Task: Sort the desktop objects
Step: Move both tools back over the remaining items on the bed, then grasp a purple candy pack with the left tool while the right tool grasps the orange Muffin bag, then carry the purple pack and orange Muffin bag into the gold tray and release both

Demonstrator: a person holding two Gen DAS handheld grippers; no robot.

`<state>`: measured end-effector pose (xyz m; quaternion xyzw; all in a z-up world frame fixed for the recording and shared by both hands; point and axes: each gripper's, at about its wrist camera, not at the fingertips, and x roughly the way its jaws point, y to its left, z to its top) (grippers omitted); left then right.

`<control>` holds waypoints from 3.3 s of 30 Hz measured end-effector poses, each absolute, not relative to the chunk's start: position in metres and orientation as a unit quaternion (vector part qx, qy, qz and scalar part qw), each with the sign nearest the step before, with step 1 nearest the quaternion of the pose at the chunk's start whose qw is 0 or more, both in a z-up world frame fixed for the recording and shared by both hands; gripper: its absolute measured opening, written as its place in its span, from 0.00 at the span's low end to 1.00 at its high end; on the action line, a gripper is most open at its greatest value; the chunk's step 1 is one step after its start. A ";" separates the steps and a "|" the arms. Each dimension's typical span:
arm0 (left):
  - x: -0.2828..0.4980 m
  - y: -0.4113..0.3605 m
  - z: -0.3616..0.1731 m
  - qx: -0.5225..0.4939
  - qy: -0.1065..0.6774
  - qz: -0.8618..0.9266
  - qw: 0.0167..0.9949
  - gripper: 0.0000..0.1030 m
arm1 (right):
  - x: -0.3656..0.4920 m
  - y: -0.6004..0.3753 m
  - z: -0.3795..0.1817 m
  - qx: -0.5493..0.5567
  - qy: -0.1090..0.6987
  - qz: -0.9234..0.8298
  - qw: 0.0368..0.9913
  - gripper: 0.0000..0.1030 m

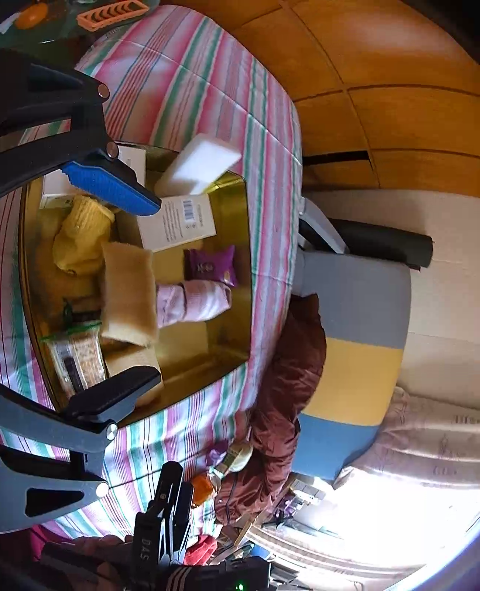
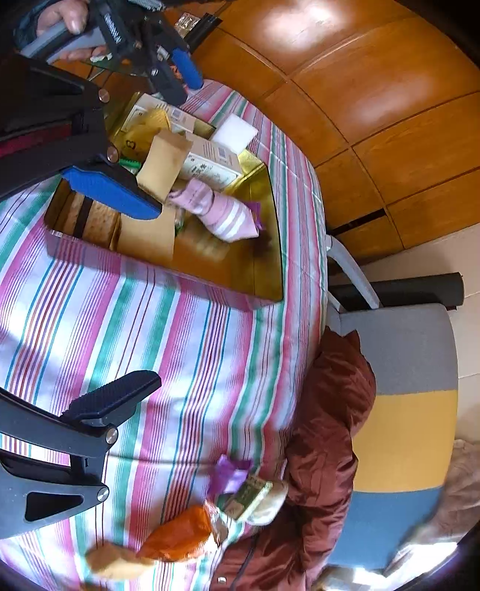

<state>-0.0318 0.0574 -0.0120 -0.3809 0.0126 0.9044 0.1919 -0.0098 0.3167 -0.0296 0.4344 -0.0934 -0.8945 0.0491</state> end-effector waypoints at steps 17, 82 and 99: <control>-0.034 0.095 -0.010 -0.391 0.028 0.885 0.253 0.80 | 0.017 0.423 -0.019 0.444 -0.089 -0.889 -0.062 0.83; -0.174 0.450 -0.123 -0.557 0.151 0.739 0.346 0.61 | -0.061 0.535 -0.102 0.466 0.035 -0.880 -0.091 0.94; -0.136 0.371 -0.103 -0.531 0.118 0.760 0.356 0.38 | -0.054 0.527 -0.089 0.476 0.009 -0.879 -0.036 0.58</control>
